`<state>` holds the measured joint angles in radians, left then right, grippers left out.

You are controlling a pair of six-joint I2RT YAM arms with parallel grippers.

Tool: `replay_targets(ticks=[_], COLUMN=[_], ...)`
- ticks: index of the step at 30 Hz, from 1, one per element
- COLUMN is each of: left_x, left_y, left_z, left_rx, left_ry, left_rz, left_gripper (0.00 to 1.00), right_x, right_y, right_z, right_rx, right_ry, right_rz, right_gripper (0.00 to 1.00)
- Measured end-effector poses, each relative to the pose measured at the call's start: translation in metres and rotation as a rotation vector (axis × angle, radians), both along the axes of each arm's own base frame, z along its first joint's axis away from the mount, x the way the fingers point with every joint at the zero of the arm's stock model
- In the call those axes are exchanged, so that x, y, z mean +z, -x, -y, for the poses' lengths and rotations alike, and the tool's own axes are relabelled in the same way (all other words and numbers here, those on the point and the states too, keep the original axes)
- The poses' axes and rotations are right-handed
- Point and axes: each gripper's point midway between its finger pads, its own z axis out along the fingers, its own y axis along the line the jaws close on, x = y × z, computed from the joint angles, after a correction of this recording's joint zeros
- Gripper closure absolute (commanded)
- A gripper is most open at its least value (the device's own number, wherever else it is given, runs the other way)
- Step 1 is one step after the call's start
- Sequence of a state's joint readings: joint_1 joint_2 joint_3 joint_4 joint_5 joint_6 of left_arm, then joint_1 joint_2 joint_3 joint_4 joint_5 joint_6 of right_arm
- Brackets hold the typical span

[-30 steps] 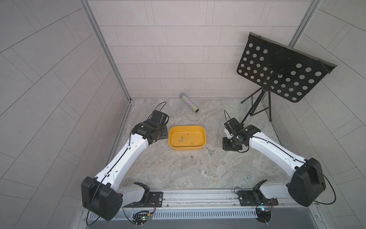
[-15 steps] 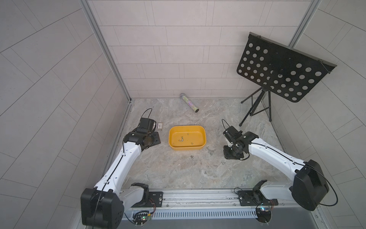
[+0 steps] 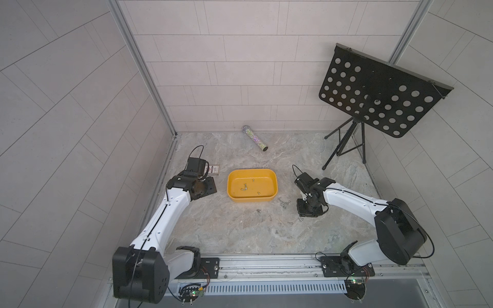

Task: Put the screws on the desktop into the storage box
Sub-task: Pick up the screw from the center of the board.

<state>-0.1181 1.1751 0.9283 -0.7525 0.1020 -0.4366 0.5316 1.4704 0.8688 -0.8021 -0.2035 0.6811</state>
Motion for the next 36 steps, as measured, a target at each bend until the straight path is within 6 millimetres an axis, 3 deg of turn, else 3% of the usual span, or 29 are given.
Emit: replay_targets(ticks=[22,36], left_x=[-0.001,-0.001], left_y=[0.000,0.000], left_z=[0.000,0.000], left_rx=[-0.007,-0.006], left_ry=[0.005,0.006], left_rz=[-0.006,-0.006], left_gripper=[0.40,0.40], right_x=[-0.024,-0.028], right_y=[-0.001,0.000], right_z=[0.001,0.001], right_rx=[-0.022,-0.024], right_ry=[0.046,0.077], right_rz=[-0.023,-0.008], right_gripper=[0.67,0.71])
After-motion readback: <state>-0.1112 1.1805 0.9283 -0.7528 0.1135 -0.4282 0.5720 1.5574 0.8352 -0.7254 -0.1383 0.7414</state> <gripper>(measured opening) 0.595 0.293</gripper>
